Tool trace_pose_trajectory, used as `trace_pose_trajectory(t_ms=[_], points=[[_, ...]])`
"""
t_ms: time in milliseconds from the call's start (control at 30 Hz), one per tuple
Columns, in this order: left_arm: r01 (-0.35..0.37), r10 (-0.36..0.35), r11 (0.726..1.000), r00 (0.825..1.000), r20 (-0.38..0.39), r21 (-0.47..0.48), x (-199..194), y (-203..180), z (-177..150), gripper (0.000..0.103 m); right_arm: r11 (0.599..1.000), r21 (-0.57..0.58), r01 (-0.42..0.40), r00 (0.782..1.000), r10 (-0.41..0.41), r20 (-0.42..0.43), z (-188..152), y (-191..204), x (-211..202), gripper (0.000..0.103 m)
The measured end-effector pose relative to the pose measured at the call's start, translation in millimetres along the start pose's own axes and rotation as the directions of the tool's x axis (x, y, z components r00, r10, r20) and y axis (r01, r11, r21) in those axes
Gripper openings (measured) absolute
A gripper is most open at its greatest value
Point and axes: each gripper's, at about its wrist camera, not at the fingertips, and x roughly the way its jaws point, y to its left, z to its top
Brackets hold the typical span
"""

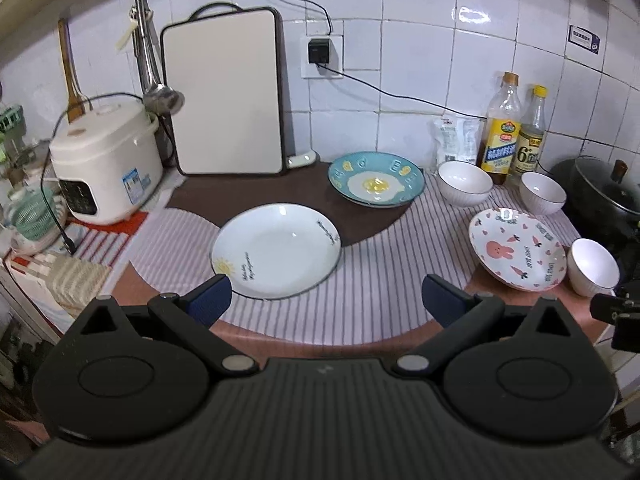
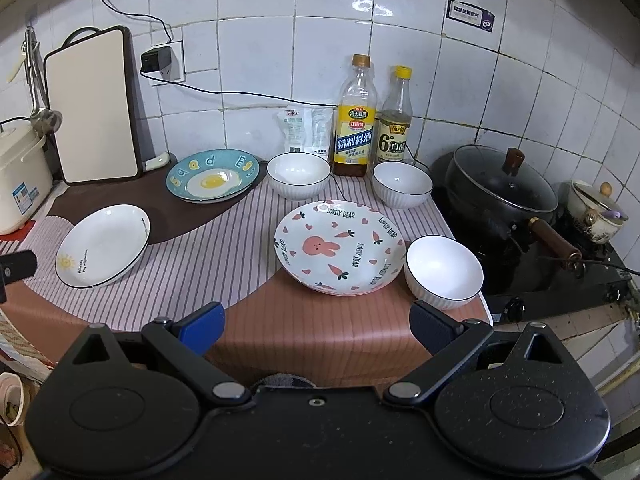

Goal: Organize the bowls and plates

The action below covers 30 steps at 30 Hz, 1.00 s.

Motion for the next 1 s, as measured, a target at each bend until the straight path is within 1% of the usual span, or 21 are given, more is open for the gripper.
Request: trace_pose_trajectory(t_ms=[133, 267, 367, 567, 767, 1000], points=[[0.008, -0.008, 1.000, 1.000, -0.003, 0.001, 2.1, -0.7, -3.0, 0.103, 1.000, -0.007, 0.016, 1.000, -0.016, 0.012, -1.6, 0.6, 0.2, 0.100], [0.009, -0.009, 1.000, 1.000, 0.003, 0.005, 2.8, -0.7, -4.4, 0.103, 1.000, -0.003, 0.014, 1.000, -0.014, 0.016, -3.4, -0.3, -0.9, 0.100], [-0.010, 0.010, 1.000, 1.000, 0.019, 0.008, 3.5, -1.5, -6.7, 0.103, 1.000, -0.003, 0.016, 1.000, -0.016, 0.018, -3.7, -1.3, -0.8, 0.100], [0.004, -0.004, 1.000, 1.000, 0.026, -0.002, 4.4, 1.5, -8.4, 0.103, 1.000, 0.001, 0.013, 1.000, -0.013, 0.024, -4.0, -1.6, -1.4, 0.100], [-0.004, 0.004, 1.000, 0.999, 0.050, -0.005, 2.7, 1.0, -12.4, 0.103, 1.000, 0.004, 0.006, 0.999, -0.006, 0.037, -6.2, -1.9, -2.5, 0.100], [0.012, -0.012, 1.000, 0.999, 0.032, -0.015, 4.2, 2.9, -11.5, 0.103, 1.000, 0.009, 0.012, 0.999, -0.012, 0.052, -8.2, -2.7, -3.5, 0.100]])
